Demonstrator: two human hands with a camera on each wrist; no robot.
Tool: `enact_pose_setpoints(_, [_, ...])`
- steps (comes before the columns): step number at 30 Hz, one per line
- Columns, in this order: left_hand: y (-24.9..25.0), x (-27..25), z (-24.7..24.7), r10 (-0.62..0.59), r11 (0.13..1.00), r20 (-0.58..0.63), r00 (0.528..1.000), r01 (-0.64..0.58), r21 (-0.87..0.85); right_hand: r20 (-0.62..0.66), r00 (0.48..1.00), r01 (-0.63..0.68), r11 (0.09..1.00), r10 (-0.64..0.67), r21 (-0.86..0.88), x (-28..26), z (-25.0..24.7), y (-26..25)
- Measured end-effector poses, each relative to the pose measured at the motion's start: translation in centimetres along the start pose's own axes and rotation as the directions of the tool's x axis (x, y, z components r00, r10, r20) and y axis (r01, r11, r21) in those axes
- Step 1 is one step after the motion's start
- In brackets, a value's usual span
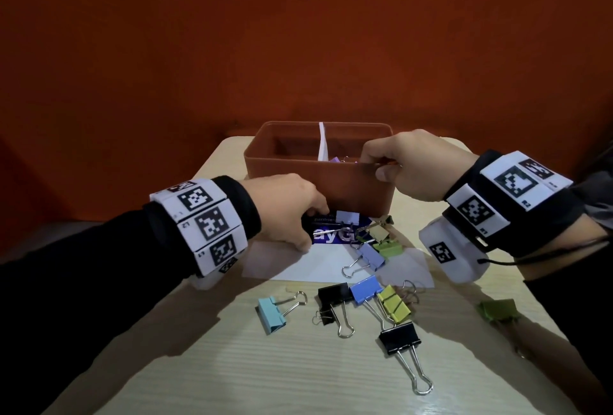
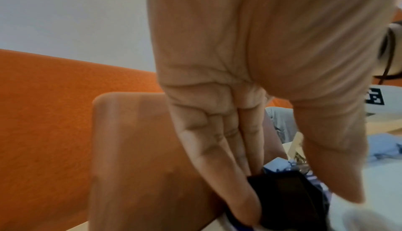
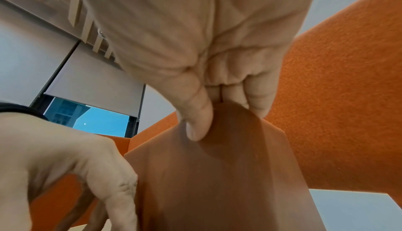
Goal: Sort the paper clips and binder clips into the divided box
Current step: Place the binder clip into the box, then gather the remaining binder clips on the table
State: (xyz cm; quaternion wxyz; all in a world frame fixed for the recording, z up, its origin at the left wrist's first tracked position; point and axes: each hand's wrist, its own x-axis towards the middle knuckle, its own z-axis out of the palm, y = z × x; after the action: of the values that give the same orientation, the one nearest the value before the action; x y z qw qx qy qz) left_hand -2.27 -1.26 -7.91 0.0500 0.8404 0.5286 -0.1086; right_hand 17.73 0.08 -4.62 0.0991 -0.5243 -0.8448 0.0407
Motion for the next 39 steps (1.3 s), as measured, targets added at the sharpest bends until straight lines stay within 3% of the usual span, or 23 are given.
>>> enact_pose_setpoints(5, [0.1, -0.1, 0.0, -0.044, 0.999, 0.049, 0.998, 0.044, -0.008, 0.004, 1.000, -0.017, 1.000, 0.017, 0.005, -0.1, -0.1, -0.1])
enact_pose_setpoints(12, [0.0, -0.9, -0.5, -0.016, 0.999, 0.078, 0.997, 0.019, -0.043, 0.010, 1.000, -0.015, 1.000, 0.015, 0.000, -0.1, -0.2, -0.1])
enact_pose_setpoints(16, [0.3, -1.7, -2.4, 0.038, 0.970, 0.072, 0.997, -0.019, -0.244, 0.016, 1.000, -0.023, 1.000, 0.023, -0.003, -0.2, -0.1, -0.1])
enact_pose_setpoints(21, [0.5, -2.5, -5.6, 0.074, 0.845, -0.116, 0.990, -0.124, -0.520, 0.019, 0.999, -0.028, 0.999, 0.028, -0.019, -0.3, -0.2, -0.3])
enact_pose_setpoints(26, [0.2, -2.0, -6.9, -0.033, 0.760, -0.396, 0.918, -0.235, -0.606, 0.015, 1.000, -0.005, 0.998, 0.005, -0.060, -0.4, -0.4, -0.5])
enact_pose_setpoints(32, [-0.2, -1.3, -7.1, -0.134, 0.800, -0.514, 0.847, -0.214, -0.561, 0.032, 0.999, -0.024, 0.998, 0.026, -0.055, 0.0, -0.2, -0.2])
enact_pose_setpoints(38, [-0.1, 0.4, -6.3, -0.210, 0.885, -0.694, 0.688, -0.167, -0.434, 0.011, 1.000, -0.025, 0.999, 0.025, 0.047, 0.3, -0.1, 0.2])
enact_pose_setpoints(39, [0.0, 0.7, -6.1, -0.212, 0.889, -0.702, 0.680, -0.164, -0.427, 0.016, 1.000, -0.021, 0.998, 0.020, 0.066, 0.3, 0.0, 0.3])
